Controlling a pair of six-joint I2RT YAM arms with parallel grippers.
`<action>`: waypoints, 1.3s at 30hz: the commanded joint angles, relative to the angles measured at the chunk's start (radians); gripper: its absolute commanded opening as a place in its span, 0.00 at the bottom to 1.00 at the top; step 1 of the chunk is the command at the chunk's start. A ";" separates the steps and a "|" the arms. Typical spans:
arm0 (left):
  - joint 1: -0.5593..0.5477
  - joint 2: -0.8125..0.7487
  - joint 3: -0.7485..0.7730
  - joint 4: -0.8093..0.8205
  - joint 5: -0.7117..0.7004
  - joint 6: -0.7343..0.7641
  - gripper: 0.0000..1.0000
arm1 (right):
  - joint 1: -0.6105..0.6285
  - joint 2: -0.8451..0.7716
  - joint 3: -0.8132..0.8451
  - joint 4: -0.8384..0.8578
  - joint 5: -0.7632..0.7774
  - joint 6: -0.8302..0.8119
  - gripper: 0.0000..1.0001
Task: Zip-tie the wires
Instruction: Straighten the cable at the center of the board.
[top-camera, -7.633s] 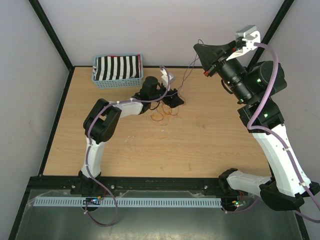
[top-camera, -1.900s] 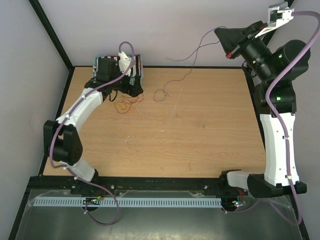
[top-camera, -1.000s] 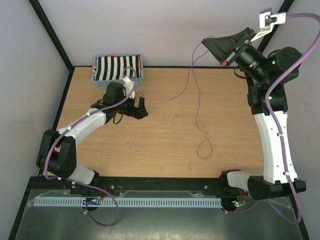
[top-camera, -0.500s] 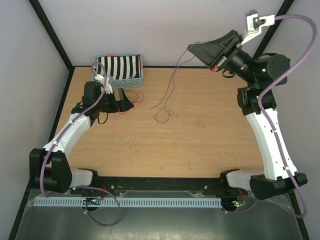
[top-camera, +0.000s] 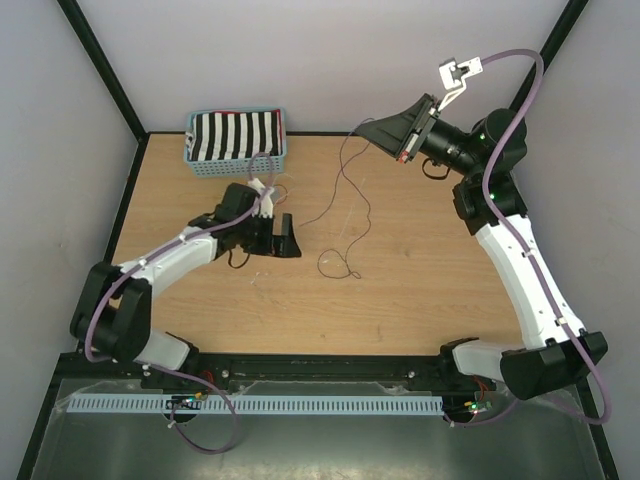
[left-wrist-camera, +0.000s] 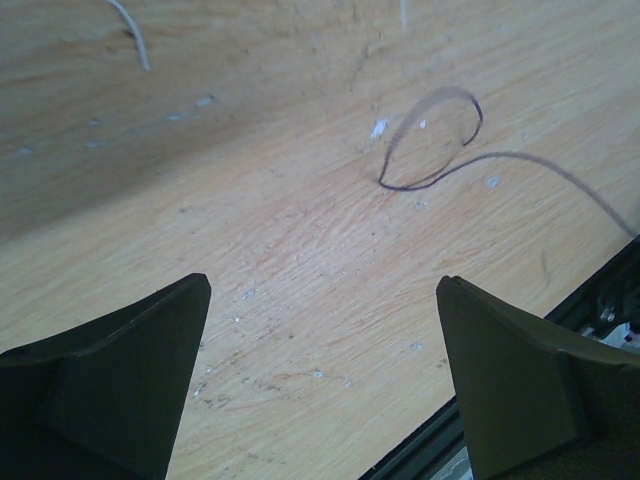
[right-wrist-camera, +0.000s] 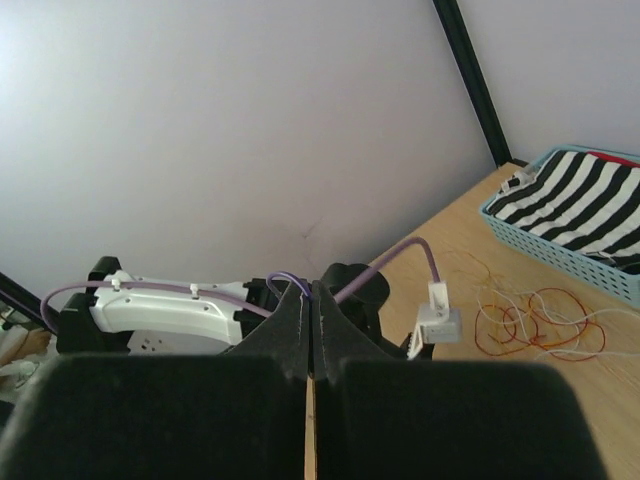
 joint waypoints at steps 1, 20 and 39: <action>-0.066 0.075 0.037 -0.011 -0.034 0.000 0.97 | 0.004 -0.054 -0.018 -0.053 0.015 -0.082 0.00; -0.251 0.434 0.360 -0.147 -0.208 0.111 0.81 | 0.004 -0.088 -0.015 -0.136 0.033 -0.163 0.00; -0.353 0.573 0.411 -0.192 -0.329 0.082 0.49 | 0.004 -0.132 -0.005 -0.229 0.083 -0.252 0.00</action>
